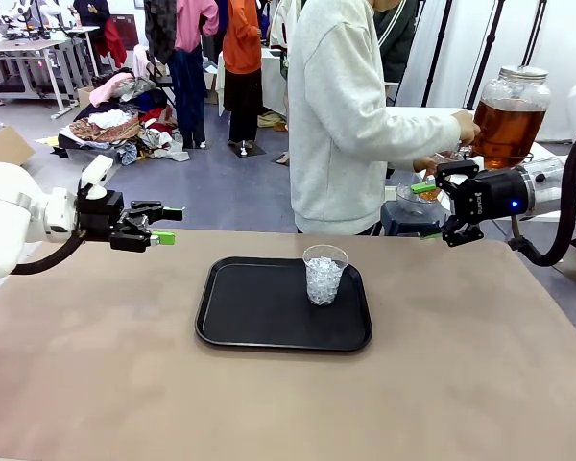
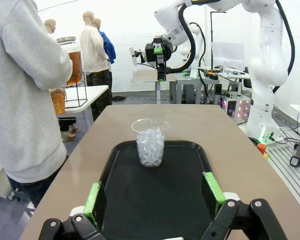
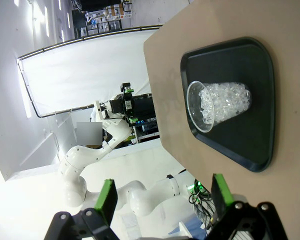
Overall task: Pour the drink into the iced cup.
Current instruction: Pick up the iced cup indicated by the human and present it to them.
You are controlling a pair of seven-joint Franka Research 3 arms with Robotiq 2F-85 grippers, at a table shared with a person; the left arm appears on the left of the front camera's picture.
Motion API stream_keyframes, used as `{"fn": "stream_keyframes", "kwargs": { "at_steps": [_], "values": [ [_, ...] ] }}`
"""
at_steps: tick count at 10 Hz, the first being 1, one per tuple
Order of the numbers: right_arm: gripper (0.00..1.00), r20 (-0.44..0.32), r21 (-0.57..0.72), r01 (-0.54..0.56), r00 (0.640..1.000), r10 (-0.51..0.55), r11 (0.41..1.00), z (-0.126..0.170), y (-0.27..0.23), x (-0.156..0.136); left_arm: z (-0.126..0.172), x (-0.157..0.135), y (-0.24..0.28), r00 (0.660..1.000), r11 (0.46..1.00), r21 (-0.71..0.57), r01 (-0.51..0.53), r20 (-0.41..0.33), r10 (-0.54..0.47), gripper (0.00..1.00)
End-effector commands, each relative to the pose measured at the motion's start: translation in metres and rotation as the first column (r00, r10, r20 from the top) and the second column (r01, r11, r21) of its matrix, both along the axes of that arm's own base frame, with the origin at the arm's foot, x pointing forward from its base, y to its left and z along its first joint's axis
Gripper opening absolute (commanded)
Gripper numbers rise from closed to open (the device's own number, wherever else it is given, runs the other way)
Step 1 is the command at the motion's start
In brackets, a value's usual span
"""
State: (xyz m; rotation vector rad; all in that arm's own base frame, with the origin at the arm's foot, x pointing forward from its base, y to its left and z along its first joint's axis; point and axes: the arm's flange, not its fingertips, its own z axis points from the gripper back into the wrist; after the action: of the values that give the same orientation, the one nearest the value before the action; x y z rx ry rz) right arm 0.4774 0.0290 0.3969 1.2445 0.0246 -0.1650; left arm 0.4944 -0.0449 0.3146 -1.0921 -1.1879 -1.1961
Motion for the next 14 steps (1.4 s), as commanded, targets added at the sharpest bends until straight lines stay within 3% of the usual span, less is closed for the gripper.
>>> {"fn": "stream_keyframes", "kwargs": {
  "at_steps": [1, 14],
  "values": [
    [1.00, 0.003, 0.001, -0.002, 1.000, 0.002, 1.000, 0.0016, 0.0009, 0.0004, 0.0010, 0.0001, -0.0006, 1.000, 1.000, -0.001, 0.001, 0.002, -0.001, 1.00],
    [1.00, 0.003, 0.001, -0.002, 1.000, 0.002, 1.000, 0.0016, 0.0009, 0.0004, 0.0010, 0.0001, -0.0006, 1.000, 1.000, -0.001, 0.001, 0.002, -0.001, 1.00]
  ]
}}
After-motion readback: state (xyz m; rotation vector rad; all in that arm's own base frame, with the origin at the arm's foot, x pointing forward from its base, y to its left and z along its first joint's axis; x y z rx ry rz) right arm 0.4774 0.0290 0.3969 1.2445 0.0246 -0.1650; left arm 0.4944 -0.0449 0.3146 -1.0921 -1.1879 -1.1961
